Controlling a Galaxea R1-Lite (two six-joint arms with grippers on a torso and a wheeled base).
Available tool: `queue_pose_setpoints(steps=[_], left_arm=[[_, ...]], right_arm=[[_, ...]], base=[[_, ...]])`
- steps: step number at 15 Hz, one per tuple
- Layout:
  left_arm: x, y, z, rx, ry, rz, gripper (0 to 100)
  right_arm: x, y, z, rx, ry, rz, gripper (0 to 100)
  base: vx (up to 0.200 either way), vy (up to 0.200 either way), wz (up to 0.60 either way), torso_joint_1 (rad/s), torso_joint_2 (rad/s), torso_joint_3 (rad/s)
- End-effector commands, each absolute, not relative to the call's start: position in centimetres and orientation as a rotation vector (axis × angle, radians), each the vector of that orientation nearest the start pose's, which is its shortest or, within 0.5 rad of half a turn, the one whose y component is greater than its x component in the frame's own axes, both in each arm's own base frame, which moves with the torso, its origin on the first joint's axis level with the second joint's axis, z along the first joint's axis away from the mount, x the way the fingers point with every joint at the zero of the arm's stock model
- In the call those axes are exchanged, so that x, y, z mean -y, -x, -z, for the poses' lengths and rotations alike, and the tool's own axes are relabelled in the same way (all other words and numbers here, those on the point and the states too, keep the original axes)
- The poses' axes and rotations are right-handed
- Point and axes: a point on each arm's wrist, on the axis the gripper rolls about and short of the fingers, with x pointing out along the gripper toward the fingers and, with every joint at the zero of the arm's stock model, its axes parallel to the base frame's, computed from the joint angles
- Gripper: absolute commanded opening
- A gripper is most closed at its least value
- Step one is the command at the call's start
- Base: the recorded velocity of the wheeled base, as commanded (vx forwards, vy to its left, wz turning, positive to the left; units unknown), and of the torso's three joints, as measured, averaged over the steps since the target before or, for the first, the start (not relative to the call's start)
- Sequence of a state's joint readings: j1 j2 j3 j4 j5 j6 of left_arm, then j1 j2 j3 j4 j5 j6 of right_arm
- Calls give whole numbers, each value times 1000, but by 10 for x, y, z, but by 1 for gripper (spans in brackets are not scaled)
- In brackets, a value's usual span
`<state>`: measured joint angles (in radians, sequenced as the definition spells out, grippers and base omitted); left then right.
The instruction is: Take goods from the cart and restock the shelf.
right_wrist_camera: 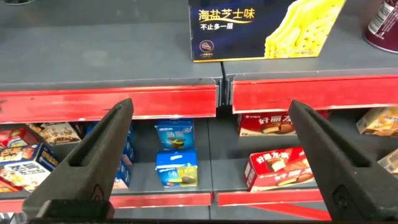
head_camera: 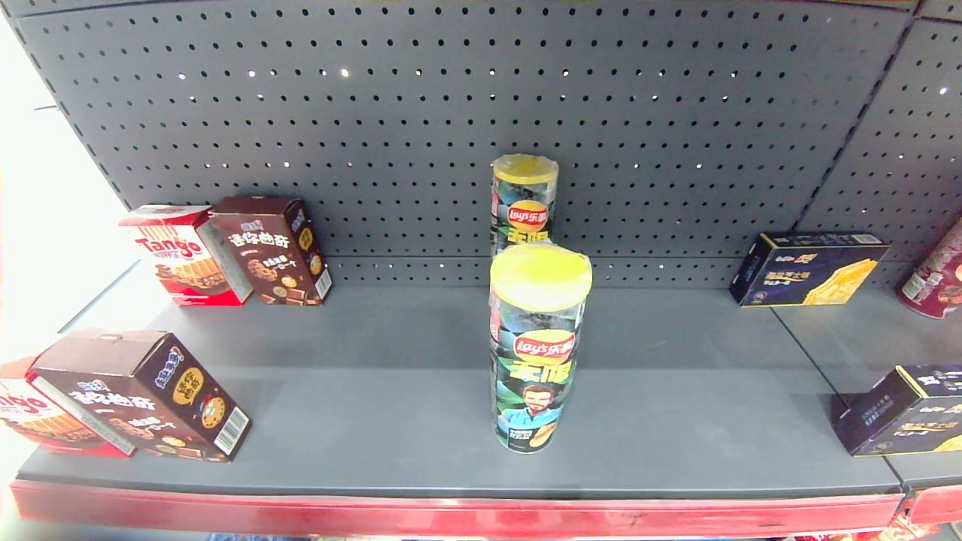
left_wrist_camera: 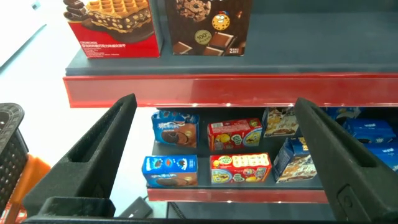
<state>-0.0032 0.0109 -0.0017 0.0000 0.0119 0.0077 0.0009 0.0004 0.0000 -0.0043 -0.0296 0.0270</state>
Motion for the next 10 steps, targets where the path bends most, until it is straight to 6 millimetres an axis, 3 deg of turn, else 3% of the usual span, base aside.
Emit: queue_pose_setpoints(steps=[1,10], left_arm=[[0,22,-76,-9,-8,-9,100],[0,22,-76,-9,-8,-9,100]], right_arm=[[1,23,-76,2,-17,26,100],[1,23,-76,-1,-6,26,100]], base=[[0,0,0,0,0,0],[0,0,0,0,0,0]])
